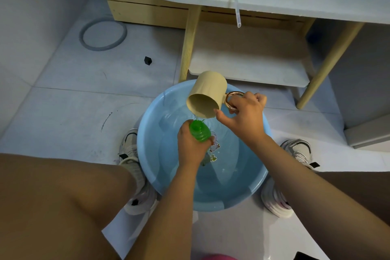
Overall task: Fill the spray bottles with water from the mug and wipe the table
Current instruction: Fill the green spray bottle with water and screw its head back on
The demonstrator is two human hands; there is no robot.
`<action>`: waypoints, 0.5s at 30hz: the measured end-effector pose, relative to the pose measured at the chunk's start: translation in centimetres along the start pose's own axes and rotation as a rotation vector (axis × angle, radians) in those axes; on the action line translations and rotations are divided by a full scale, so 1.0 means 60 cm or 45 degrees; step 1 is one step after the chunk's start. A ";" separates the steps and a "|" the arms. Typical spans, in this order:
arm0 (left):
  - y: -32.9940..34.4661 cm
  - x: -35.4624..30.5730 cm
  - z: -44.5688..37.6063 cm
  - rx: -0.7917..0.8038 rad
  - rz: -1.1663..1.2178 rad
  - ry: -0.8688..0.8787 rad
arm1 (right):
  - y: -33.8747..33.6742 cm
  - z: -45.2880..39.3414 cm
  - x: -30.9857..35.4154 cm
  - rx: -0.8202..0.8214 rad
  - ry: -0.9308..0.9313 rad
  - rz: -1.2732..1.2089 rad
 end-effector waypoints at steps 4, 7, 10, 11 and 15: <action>0.000 0.000 0.001 0.009 -0.002 -0.008 | -0.002 -0.003 0.001 -0.021 -0.027 0.018; 0.001 0.000 0.000 -0.001 0.002 -0.007 | -0.003 -0.004 0.003 -0.035 -0.055 0.038; 0.003 0.002 -0.001 -0.001 0.011 -0.013 | -0.006 -0.006 0.008 -0.060 -0.093 0.044; 0.003 0.003 -0.001 -0.001 0.008 -0.018 | -0.008 -0.006 0.010 -0.073 -0.104 0.043; 0.003 0.003 -0.002 -0.011 0.006 0.003 | -0.009 -0.007 0.015 -0.091 -0.148 0.074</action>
Point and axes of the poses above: each hand's wrist, its own z-axis away from the middle knuckle, its own y-axis out of the palm, x = y × z, the point moved 3 cm from there along -z, towards the middle knuckle, and after that the axes turned 3 degrees about x, right-handed, at the moved point
